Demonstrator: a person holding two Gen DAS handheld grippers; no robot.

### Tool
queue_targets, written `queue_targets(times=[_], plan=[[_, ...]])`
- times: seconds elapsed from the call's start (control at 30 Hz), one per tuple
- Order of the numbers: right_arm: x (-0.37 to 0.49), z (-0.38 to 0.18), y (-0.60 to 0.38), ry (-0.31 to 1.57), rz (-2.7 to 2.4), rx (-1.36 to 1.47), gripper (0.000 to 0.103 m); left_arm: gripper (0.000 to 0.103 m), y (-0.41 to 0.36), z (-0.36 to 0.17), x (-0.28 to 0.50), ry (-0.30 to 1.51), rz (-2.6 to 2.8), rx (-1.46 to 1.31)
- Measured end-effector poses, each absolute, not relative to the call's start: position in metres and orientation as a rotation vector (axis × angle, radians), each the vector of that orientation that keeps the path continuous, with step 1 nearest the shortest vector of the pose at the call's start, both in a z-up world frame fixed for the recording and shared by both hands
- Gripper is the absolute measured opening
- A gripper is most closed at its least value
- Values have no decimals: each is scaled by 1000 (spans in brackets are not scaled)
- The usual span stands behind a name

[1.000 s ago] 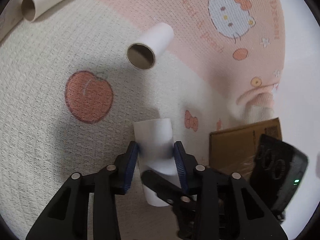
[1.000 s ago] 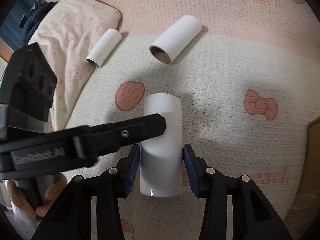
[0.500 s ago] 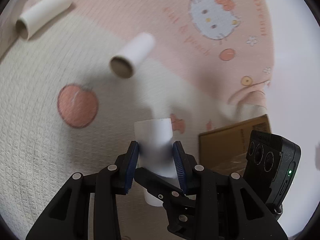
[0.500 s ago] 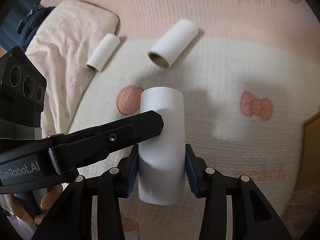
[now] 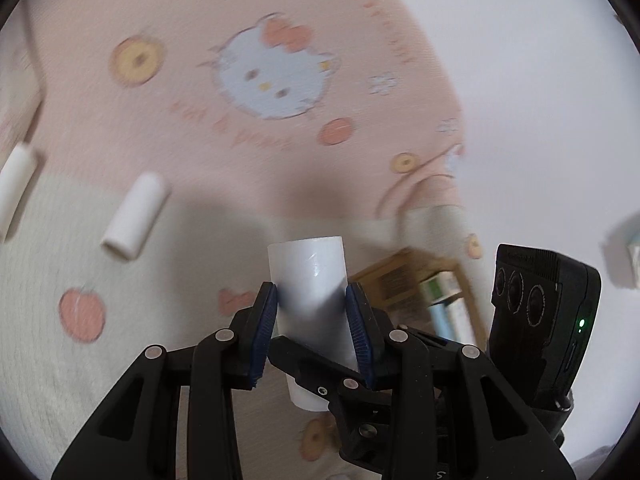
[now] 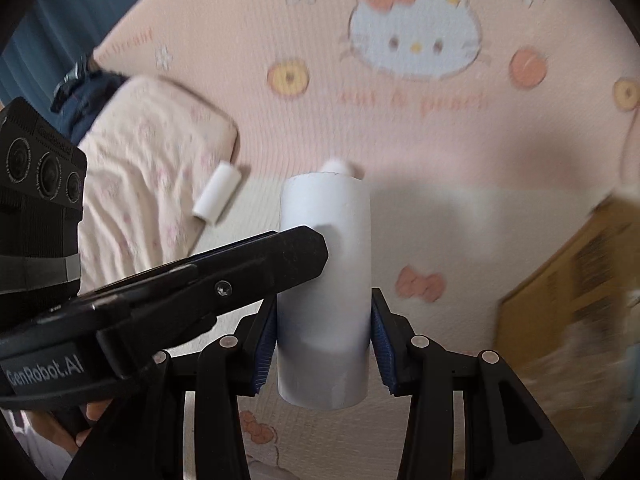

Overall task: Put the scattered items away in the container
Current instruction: 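Lift the tube with the right gripper and carry it over the box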

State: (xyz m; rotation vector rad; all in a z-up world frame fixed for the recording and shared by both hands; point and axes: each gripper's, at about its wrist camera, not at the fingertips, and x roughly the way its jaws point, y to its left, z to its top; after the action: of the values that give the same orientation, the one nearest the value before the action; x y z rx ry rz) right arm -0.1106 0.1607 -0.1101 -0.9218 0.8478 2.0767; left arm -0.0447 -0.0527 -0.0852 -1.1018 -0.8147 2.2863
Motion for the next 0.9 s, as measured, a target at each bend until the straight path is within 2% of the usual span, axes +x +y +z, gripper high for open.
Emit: queue_targets(times=[0.23,0.37,0.63,0.9], plan=[[-71,-60,171,729,2013,-888,41,38,-12,-47,-72,-728,2161,-1092],[-39,-49,184,814,1967,-853,41,36,24,-32,-84,-654,2101,-1085],[18,-42,205,856,1833,-854,41,36,91,-15,-104,-519,1988,-1098],[73,-54,214,1014,1748,-805,40,36,143,-31,-116,-447,1851,-1195]])
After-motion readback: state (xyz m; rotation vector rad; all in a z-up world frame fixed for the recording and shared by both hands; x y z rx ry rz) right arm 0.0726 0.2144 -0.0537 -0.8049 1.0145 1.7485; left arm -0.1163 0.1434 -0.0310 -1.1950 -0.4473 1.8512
